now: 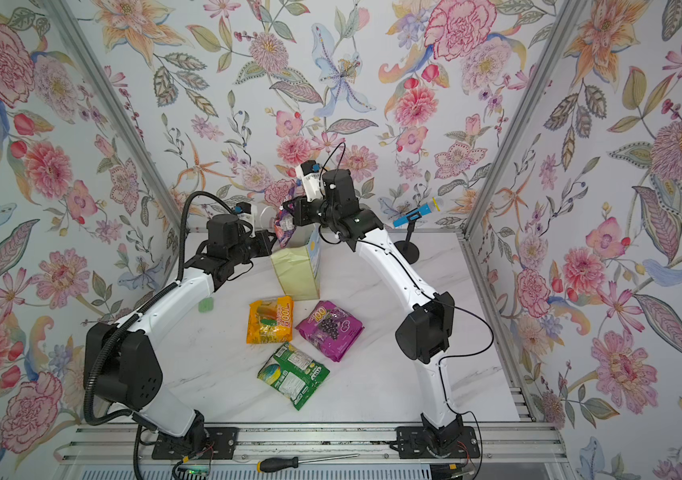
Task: Place the snacks into the paper bag
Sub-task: 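Lower the purple FOX'S pack into the bag and open the right gripper, then move the right gripper back toward the green snack pack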
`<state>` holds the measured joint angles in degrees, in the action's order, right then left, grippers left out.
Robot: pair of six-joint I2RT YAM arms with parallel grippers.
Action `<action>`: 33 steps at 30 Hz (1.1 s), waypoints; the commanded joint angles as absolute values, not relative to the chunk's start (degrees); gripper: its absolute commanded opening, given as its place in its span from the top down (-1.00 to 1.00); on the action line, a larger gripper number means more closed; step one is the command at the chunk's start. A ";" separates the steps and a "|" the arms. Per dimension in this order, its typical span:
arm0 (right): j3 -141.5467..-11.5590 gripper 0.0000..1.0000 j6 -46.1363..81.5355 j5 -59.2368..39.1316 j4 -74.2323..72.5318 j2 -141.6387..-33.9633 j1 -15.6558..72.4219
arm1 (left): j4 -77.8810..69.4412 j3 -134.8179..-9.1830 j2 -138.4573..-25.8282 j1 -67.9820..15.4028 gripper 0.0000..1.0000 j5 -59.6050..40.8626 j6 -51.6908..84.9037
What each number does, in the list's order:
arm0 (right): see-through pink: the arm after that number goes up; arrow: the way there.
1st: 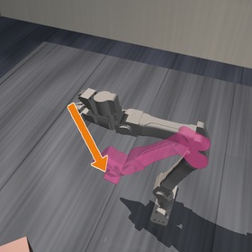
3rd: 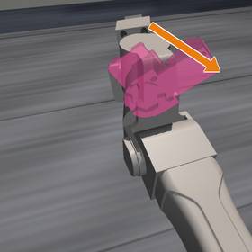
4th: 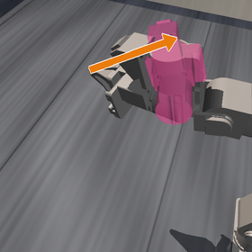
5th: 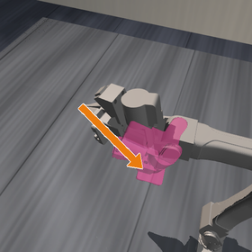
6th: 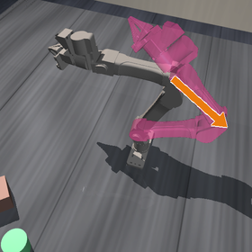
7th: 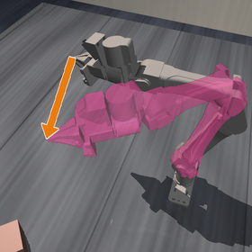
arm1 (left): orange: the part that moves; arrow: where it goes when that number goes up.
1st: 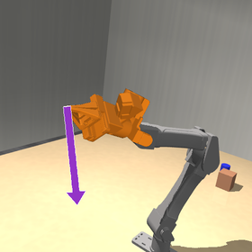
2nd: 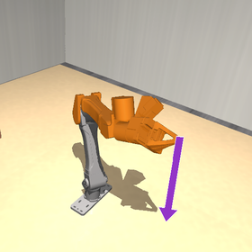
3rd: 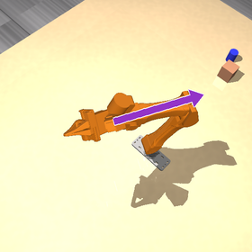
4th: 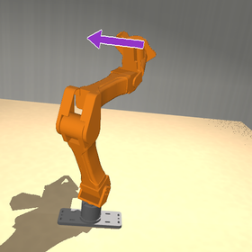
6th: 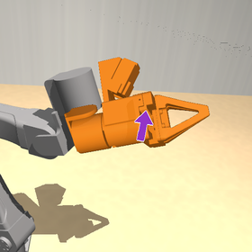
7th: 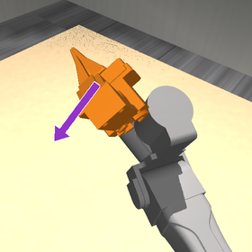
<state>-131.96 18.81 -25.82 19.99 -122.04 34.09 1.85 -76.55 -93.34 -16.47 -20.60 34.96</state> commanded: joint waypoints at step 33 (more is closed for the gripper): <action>-91.73 0.08 22.71 -17.46 6.67 -93.93 33.04 | 1.87 -77.79 -92.85 -16.69 1.00 -20.78 34.39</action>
<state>-97.58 20.82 -18.35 10.68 -97.67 32.64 2.48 -76.55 -93.34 -16.47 -20.60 34.96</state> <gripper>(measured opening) 0.461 0.051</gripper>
